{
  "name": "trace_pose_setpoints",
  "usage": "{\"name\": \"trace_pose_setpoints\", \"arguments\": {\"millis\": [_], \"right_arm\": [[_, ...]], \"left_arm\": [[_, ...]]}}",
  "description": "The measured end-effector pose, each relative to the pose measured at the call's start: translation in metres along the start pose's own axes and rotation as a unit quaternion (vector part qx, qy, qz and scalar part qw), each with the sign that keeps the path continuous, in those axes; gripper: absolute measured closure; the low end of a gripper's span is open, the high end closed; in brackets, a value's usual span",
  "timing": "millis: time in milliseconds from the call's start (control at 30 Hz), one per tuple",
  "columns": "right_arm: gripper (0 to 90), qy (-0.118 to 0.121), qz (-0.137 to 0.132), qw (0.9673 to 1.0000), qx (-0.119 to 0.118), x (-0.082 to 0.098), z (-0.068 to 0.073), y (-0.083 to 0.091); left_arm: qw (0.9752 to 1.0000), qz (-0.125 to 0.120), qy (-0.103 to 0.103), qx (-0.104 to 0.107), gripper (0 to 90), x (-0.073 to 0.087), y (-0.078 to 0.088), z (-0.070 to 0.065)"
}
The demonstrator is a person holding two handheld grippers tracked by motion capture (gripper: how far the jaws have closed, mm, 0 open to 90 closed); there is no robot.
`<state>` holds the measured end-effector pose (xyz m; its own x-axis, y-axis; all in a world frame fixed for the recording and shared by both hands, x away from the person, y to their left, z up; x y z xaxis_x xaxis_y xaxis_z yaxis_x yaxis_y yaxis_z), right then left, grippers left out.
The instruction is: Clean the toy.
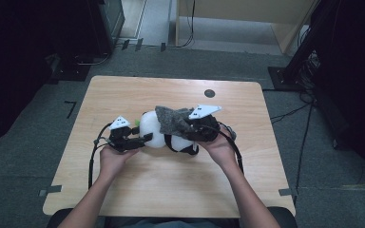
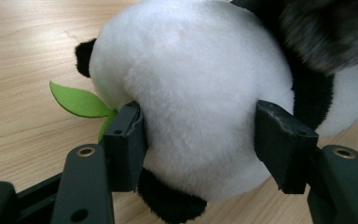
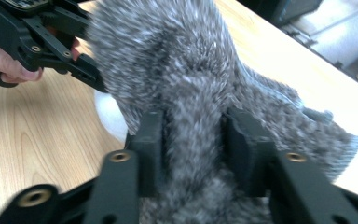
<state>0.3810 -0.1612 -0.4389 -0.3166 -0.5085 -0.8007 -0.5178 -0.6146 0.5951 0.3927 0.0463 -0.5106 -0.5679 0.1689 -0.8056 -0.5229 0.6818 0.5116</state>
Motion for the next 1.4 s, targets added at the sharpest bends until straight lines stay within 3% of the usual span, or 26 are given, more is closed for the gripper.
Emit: {"name": "trace_pose_setpoints", "arguments": {"millis": [100, 267, 367, 467, 567, 633, 700, 933, 1133, 1400], "right_arm": [[45.3, 0.014, -0.011, 0.9998, 0.000, -0.002, 0.002, -0.006], [40.3, 0.034, -0.020, 0.9989, 0.026, -0.003, 0.001, -0.019], [52.3, 0.048, -0.026, 0.9973, 0.050, 0.000, 0.000, -0.024], [70.2, 0.049, -0.034, 0.9967, 0.054, 0.000, 0.002, -0.023], [74.7, 0.045, -0.035, 0.9974, 0.045, -0.004, 0.008, -0.016], [74.9, 0.041, -0.037, 0.9983, 0.021, -0.008, 0.017, -0.013], [74.9, 0.042, -0.027, 0.9988, -0.001, -0.008, 0.029, -0.012], [74.8, 0.042, 0.006, 0.9982, -0.044, 0.005, 0.059, -0.019], [75.5, 0.033, 0.034, 0.9973, -0.057, 0.024, 0.068, -0.032], [75.8, 0.047, 0.065, 0.9949, -0.062, 0.034, 0.079, -0.051]], "left_arm": [[1.0000, 0.000, 0.000, 0.000, 38.2, 0.000, 0.000, 0.000], [1.0000, -0.002, 0.002, 0.001, 38.5, 0.000, 0.000, 0.000], [1.0000, -0.002, 0.003, 0.001, 38.7, 0.000, 0.000, 0.000], [1.0000, -0.001, 0.001, 0.000, 39.2, 0.000, 0.000, 0.000], [1.0000, 0.000, -0.001, 0.000, 39.7, 0.000, 0.000, 0.000], [1.0000, -0.001, 0.002, 0.001, 39.7, 0.000, 0.000, 0.000], [1.0000, -0.001, 0.002, 0.000, 39.7, 0.000, 0.000, 0.000], [1.0000, 0.000, 0.002, 0.001, 39.8, 0.000, 0.000, 0.001], [1.0000, 0.002, 0.003, 0.000, 40.0, 0.000, 0.000, 0.001], [1.0000, 0.001, 0.007, 0.001, 40.2, 0.000, 0.000, 0.001]]}}
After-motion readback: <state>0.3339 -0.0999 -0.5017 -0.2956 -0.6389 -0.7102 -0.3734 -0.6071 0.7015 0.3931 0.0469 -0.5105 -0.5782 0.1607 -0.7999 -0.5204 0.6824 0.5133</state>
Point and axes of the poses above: each handheld gripper's, and its own axes: y roughly backward along the jaws, x roughly out of its underside, z roughly to its left, the point moved 7 cm from there along -y, roughly forward along the jaws, and after that the axes turned 2 degrees about y, right-handed, at the moved point
